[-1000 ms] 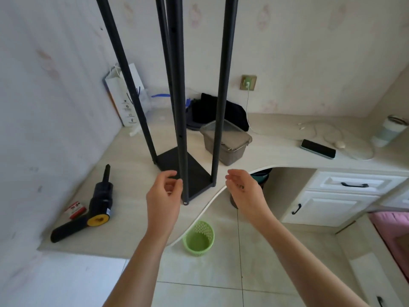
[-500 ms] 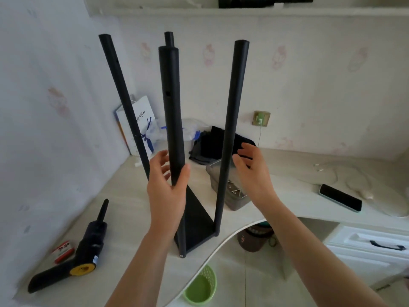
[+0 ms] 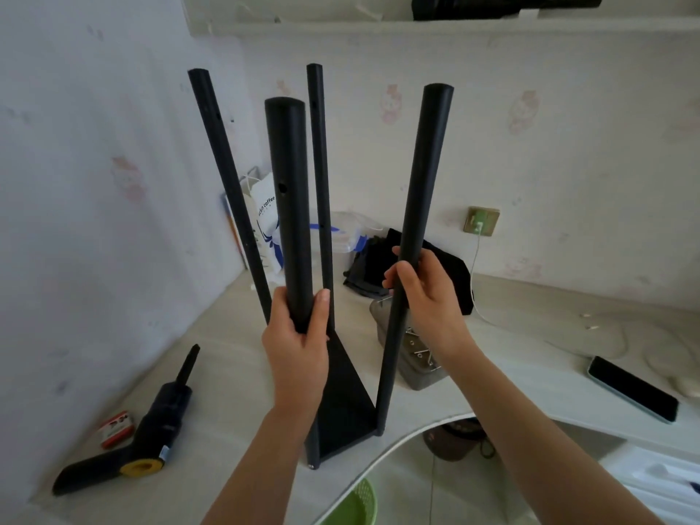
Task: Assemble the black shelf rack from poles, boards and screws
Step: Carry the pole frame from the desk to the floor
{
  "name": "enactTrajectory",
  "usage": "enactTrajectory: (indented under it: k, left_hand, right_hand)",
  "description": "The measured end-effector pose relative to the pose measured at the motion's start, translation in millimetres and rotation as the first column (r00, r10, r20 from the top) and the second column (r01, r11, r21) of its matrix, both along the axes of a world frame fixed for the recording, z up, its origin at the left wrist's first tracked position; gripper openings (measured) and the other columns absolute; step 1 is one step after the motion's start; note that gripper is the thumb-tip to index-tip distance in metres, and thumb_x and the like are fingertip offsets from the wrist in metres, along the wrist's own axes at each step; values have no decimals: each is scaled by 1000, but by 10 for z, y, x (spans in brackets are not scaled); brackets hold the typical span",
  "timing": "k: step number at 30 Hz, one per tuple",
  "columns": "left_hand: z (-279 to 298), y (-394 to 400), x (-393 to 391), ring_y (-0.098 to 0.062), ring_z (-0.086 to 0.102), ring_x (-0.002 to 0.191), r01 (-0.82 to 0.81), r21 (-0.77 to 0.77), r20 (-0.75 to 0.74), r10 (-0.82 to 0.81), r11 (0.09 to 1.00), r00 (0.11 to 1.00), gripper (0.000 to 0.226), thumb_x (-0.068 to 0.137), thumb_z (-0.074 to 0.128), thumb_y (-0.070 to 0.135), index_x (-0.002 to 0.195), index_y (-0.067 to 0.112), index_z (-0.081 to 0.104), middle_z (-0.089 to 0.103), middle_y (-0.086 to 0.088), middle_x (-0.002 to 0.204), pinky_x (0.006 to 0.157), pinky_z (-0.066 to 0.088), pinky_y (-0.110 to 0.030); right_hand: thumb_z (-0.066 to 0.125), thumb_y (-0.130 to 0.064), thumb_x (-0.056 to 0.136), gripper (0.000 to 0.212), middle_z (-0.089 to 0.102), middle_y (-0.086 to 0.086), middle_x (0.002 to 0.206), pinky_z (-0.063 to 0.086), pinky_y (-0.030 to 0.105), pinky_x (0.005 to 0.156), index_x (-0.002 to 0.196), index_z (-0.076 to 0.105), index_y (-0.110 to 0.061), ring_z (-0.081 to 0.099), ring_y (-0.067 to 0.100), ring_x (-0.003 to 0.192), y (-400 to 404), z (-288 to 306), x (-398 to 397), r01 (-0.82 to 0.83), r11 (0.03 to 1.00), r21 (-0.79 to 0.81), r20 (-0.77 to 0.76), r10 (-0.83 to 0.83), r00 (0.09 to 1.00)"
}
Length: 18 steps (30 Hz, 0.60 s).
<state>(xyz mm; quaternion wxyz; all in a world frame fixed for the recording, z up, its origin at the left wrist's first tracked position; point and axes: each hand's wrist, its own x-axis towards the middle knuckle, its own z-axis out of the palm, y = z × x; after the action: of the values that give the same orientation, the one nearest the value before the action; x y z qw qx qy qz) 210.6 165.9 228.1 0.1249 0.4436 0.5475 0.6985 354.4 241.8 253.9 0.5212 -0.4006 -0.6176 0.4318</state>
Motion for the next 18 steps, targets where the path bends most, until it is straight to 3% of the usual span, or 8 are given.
enactTrajectory:
  k: [4, 10, 14, 18]
  left_hand:
    - [28, 38, -14, -8, 57, 56, -19, -10, -17, 19, 1000, 1000, 29, 88, 56, 51, 97, 23, 55, 56, 15, 66, 53, 49, -19]
    - [259, 56, -66, -13, 52, 53, -11, -13, -4, 11, 1000, 1000, 23, 87, 57, 54, 92, 32, 54, 50, 8, 63, 52, 45, -27]
    - [425, 22, -103, -11, 50, 50, 9, -11, 7, -9, 1000, 1000, 26, 86, 58, 56, 92, 31, 55, 51, 10, 62, 48, 45, -26]
    - [509, -114, -160, -8, 50, 48, 50, -8, 9, -50, 999, 999, 18, 95, 61, 40, 101, 23, 57, 53, 8, 64, 47, 45, -23]
  right_hand:
    - [47, -23, 103, 23, 63, -2, 89, 56, 26, 83, 124, 52, -19, 64, 7, 83, 19, 25, -9, -4, 1000, 9, 3, 4, 1000]
    - [46, -22, 103, 17, 61, 2, 84, 53, 21, 70, 116, 54, -14, 59, 6, 73, 37, 193, -54, 3, 999, 50, -8, -2, 1000]
    - [47, -23, 103, 13, 61, 3, 84, 54, 26, 70, 112, 55, -21, 59, 10, 73, -17, 342, -67, -4, 998, 59, -22, 5, 1000]
    - [46, -22, 103, 10, 60, 3, 82, 54, 24, 70, 108, 55, -25, 58, 10, 71, -216, 439, -89, 26, 996, 87, -35, -23, 999]
